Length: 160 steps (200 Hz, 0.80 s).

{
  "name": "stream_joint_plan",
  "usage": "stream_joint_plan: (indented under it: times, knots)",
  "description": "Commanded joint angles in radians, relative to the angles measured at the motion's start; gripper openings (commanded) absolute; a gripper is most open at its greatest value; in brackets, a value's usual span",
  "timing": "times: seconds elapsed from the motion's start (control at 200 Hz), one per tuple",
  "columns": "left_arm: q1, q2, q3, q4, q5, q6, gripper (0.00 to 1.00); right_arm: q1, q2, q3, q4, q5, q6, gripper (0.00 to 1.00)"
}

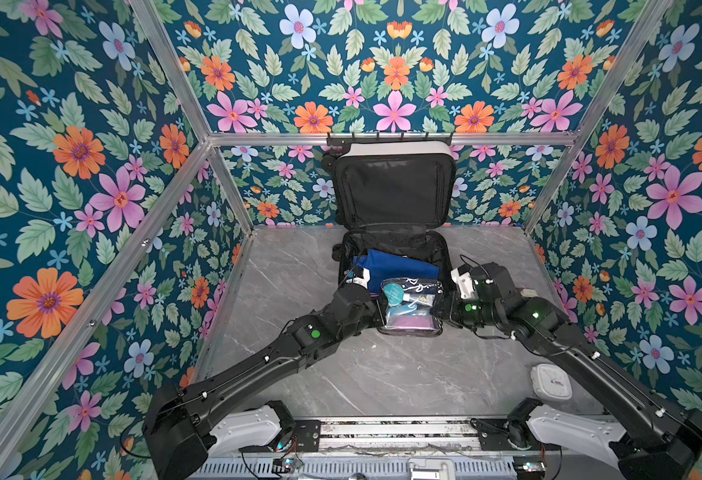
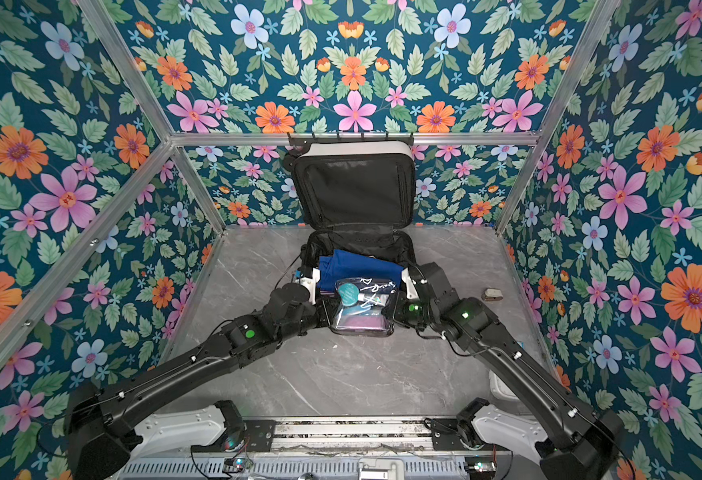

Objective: Pack the luggage
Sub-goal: 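Lift the pouch with both grippers and carry it over the suitcase, then lower the pouch onto the blue shirt and open both grippers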

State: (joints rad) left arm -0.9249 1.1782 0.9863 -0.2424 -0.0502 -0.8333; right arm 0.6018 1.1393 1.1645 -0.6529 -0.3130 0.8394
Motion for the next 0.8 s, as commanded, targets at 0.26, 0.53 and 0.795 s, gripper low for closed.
stream_joint_plan:
  times: [0.26,0.53,0.795]
  knots:
    - [0.155,0.176,0.330,-0.092,0.078,0.178,0.00,-0.102,0.297,0.405,0.030,-0.129,-0.155,0.00]
    - [0.293,0.317,0.428,-0.072,0.173,0.238,0.00,-0.157,0.508,0.509,0.080,-0.190,-0.175,0.00]
    - [0.349,0.401,0.366,0.003,0.204,0.236,0.00,-0.185,0.746,0.509,0.166,-0.226,-0.197,0.00]
